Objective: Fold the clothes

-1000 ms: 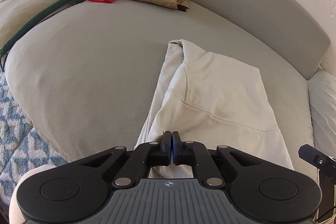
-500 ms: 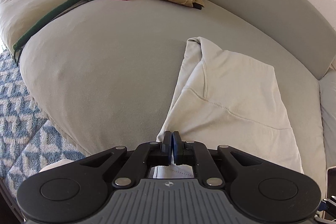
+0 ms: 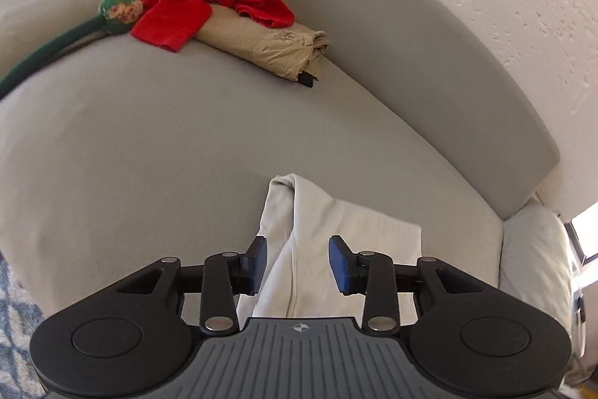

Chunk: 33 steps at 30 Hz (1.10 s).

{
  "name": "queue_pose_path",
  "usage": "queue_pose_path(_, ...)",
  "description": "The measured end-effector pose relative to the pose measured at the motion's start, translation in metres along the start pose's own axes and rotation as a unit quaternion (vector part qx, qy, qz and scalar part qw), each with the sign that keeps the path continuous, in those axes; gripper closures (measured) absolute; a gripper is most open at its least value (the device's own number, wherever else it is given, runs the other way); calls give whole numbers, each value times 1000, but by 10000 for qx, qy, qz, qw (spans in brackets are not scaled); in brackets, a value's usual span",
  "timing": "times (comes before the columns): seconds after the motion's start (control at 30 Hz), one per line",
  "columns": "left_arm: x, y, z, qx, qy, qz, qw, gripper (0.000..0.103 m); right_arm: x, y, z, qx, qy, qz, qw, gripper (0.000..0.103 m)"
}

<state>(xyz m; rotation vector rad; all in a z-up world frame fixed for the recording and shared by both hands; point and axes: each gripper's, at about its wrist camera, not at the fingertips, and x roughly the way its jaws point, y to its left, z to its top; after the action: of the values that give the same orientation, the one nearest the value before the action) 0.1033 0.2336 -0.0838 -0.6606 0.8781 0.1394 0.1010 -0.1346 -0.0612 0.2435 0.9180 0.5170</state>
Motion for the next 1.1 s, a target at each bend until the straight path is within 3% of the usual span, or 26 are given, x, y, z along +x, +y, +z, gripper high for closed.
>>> queue_pose_path(0.1, 42, 14, 24, -587, 366, -239, 9973, 72, 32, -16, 19, 732, -13, 340, 9967, 59)
queue_pose_path(0.23, 80, 25, 38, -940, 553, -331, 9935, 72, 72, -31, 28, 1382, 32, 612, 9885, 59)
queue_pose_path(0.3, 91, 26, 39, -998, 547, -359, 9929, 72, 88, -34, 30, 1475, 53, 651, 9869, 59)
queue_pose_path(0.43, 99, 26, 38, -1198, 527, -810, 9881, 77, 116, -41, 36, 1678, 55, 777, 9827, 59)
queue_pose_path(0.6, 98, 23, 35, -1250, 571, -930, 9861, 82, 138, -47, 41, 1793, 100, 803, 9805, 59)
queue_pose_path(0.7, 111, 23, 38, -1251, 617, -741, 9875, 82, 148, -47, 44, 1786, 92, 864, 9801, 59)
queue_pose_path(0.83, 124, 34, 37, -1713, 536, -982, 9788, 82, 160, -46, 53, 1819, -129, 826, 9798, 59)
queue_pose_path(0.87, 125, 34, 36, -1700, 473, -1026, 9789, 86, 164, -45, 56, 1848, -198, 826, 9791, 59)
queue_pose_path(0.9, 124, 34, 34, -1624, 396, -1029, 9806, 99, 169, -45, 59, 1861, -208, 876, 9784, 60)
queue_pose_path(0.97, 122, 33, 31, -1481, 235, -1007, 9835, 101, 180, -42, 64, 1810, -163, 971, 9786, 71)
queue_pose_path(1.0, 120, 34, 30, -1457, 136, -980, 9844, 101, 184, -39, 65, 1694, -144, 948, 9809, 93)
queue_pose_path(1.1, 117, 38, 25, -1380, -133, -888, 9864, 101, 187, -34, 64, 1435, -264, 707, 9868, 98)
